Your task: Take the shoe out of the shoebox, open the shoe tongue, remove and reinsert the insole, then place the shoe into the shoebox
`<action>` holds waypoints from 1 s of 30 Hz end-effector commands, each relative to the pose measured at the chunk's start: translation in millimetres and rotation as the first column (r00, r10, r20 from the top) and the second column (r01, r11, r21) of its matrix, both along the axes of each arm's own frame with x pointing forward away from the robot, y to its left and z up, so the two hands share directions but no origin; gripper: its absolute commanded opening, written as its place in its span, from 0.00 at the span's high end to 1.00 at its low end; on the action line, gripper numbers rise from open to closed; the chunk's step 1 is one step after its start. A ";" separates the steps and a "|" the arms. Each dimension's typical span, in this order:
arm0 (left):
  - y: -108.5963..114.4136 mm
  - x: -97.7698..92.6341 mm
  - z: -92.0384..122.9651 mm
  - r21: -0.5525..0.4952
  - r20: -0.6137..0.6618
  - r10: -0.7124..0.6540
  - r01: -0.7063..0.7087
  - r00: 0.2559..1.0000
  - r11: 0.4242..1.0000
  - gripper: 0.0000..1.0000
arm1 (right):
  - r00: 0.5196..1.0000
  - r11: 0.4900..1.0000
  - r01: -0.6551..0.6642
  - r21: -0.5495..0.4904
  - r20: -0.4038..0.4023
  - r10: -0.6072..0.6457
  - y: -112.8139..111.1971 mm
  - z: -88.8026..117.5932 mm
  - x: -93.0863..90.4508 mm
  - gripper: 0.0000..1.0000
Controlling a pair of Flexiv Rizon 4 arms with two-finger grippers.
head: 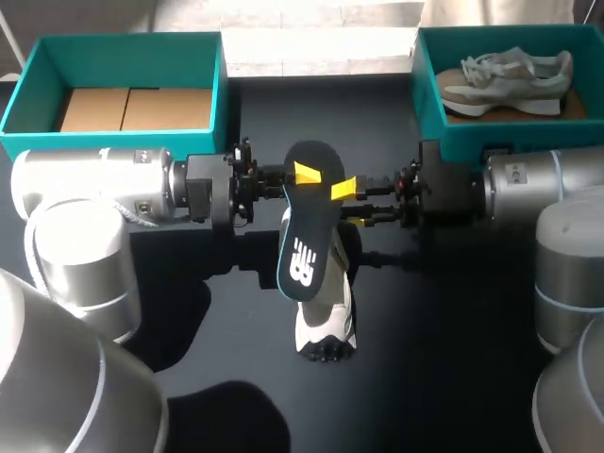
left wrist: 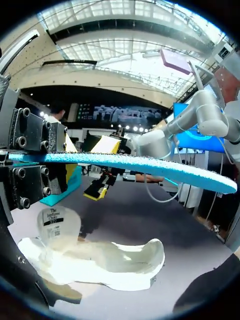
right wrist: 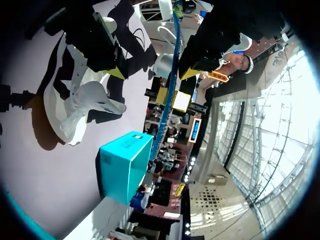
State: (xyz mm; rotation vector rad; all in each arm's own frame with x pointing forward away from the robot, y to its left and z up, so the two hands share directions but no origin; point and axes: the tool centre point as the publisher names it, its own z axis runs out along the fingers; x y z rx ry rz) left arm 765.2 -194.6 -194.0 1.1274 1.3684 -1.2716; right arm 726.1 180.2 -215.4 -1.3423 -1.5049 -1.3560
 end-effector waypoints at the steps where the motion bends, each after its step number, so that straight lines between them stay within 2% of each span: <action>1: 22.6 -8.4 12.4 0.001 -0.089 -0.041 0.041 0.995 0.999 1.00 | 0.987 0.996 0.014 -0.087 0.158 0.000 -25.8 12.8 -13.2 0.00; 3: 26.1 -11.8 14.4 0.011 -0.127 -0.064 0.066 0.990 0.998 1.00 | 0.956 0.986 -0.005 -0.165 0.290 0.053 -29.5 16.7 -11.9 0.00; 5: 29.1 -14.8 17.7 -0.001 -0.173 -0.073 0.074 0.982 0.997 1.00 | 0.914 0.981 -0.029 -0.193 0.392 0.104 -30.0 18.5 -11.6 0.00; 7: 31.8 -19.4 20.2 -0.009 -0.220 -0.085 0.085 0.972 0.996 1.00 | 0.812 0.962 -0.062 -0.265 0.547 0.203 -30.5 22.0 -13.0 0.00; 8: 32.7 -21.4 21.4 -0.015 -0.238 -0.093 0.093 0.967 0.996 1.00 | 0.786 0.951 -0.088 -0.295 0.567 0.249 -29.6 22.7 -13.0 0.00; 11: 35.3 -27.0 24.3 -0.032 -0.298 -0.102 0.097 0.949 0.995 1.00 | 0.786 0.951 -0.088 -0.295 0.567 0.249 -29.6 22.7 -13.0 0.00; 24: 35.3 -27.0 24.3 -0.032 -0.298 -0.102 0.097 0.949 0.995 1.00 | 0.786 0.951 -0.088 -0.295 0.567 0.249 -29.6 22.7 -13.0 0.00; 25: 35.3 -27.0 24.3 -0.032 -0.298 -0.102 0.097 0.949 0.995 1.00 | 0.722 0.927 -0.103 -0.362 0.614 0.320 -29.4 26.0 -7.7 0.00; 26: 35.3 -27.0 24.3 -0.032 -0.298 -0.102 0.097 0.949 0.995 1.00 | 0.613 0.921 -0.105 -0.376 0.705 0.357 -30.3 29.7 -6.2 0.00; 27: 35.3 -27.0 24.3 -0.032 -0.298 -0.102 0.097 0.949 0.995 1.00 | 0.554 0.902 -0.097 -0.420 0.730 0.400 -33.3 30.3 -5.5 0.00; 28: 35.3 -27.0 24.3 -0.032 -0.298 -0.102 0.097 0.949 0.995 1.00 | 0.470 0.863 -0.040 -0.504 0.753 0.461 -36.6 33.7 -7.3 0.00; 29: 35.3 -27.0 24.3 -0.032 -0.298 -0.102 0.097 0.949 0.995 1.00 | 0.362 0.832 -0.088 -0.547 0.761 0.538 -36.1 37.0 -10.1 0.00; 30: 35.3 -27.0 24.3 -0.032 -0.298 -0.102 0.097 0.949 0.995 1.00 | 0.312 0.808 -0.091 -0.582 0.753 0.579 -38.2 36.9 -12.0 0.00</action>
